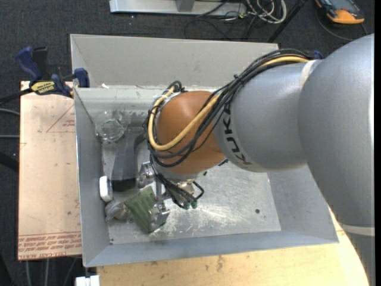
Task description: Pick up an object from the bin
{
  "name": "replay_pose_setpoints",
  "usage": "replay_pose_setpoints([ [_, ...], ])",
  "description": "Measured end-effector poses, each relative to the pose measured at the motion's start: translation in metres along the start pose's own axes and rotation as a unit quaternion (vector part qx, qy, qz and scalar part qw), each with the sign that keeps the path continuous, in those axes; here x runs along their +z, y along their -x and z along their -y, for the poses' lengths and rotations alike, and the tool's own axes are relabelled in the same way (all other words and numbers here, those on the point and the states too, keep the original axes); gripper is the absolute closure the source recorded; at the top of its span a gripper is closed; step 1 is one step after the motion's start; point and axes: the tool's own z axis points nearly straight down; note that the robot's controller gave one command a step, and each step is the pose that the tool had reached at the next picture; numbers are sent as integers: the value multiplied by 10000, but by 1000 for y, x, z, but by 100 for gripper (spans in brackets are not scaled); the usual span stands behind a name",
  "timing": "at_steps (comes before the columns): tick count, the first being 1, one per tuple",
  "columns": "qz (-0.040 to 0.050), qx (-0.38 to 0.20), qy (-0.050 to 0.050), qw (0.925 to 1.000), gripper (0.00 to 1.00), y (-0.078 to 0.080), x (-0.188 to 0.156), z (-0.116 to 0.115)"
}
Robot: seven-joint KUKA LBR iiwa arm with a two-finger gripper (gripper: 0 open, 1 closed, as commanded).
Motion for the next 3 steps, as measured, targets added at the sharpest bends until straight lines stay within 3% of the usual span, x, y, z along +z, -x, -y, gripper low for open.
replay_pose_setpoints([
  [1,-12,-912,-1,9958,0,-6,43,-43],
  [2,-58,1435,7,9896,100,20,58,-59],
  [3,-57,1435,7,9896,100,20,58,-59],
])
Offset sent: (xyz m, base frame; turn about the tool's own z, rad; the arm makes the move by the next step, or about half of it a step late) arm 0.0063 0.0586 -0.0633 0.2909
